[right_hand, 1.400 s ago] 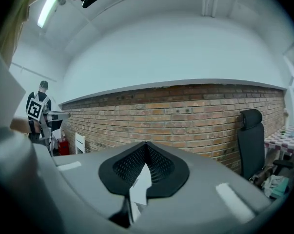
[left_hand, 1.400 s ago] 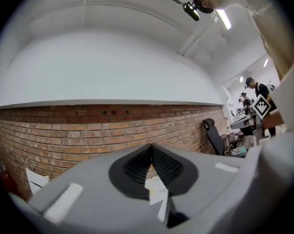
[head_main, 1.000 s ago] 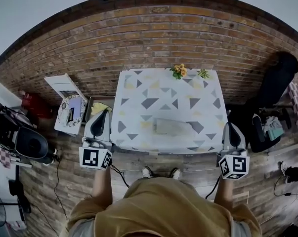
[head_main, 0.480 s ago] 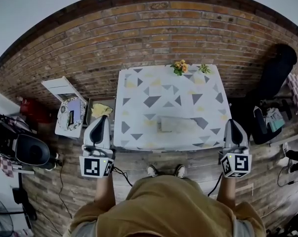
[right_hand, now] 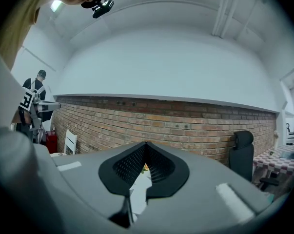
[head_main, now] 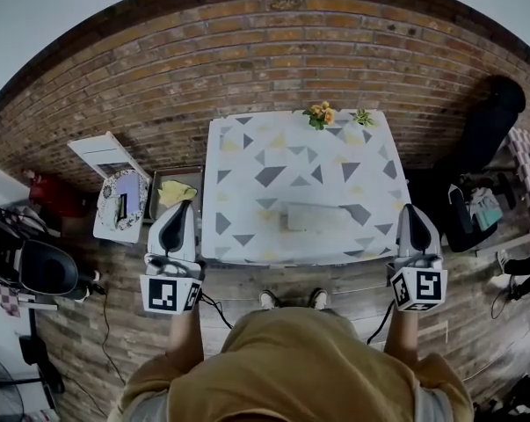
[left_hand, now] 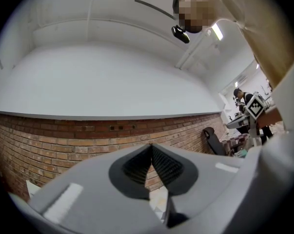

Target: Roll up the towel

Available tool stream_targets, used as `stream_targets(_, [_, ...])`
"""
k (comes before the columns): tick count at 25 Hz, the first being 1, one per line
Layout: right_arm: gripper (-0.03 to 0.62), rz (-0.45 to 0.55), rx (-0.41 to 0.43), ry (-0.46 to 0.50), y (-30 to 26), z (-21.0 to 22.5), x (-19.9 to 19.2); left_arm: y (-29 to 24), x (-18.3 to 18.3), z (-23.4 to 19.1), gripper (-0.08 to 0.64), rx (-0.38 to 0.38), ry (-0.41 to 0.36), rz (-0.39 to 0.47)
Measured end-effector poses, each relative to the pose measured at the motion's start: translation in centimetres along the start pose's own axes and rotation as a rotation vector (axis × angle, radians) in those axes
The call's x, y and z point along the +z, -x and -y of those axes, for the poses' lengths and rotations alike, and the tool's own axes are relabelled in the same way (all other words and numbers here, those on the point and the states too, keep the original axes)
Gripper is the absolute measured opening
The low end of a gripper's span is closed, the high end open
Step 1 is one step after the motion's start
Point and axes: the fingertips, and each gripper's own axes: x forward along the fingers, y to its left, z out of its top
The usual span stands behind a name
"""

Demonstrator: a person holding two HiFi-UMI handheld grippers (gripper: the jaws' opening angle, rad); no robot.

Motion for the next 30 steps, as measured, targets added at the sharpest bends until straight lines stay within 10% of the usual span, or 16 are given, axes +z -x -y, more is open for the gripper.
stream_targets(30, [0.005,0.003,0.063,-0.016,-2.3,0.7,1.2,-2.3,-0.1,1.8,0.063,-0.013,0.016,-0.004])
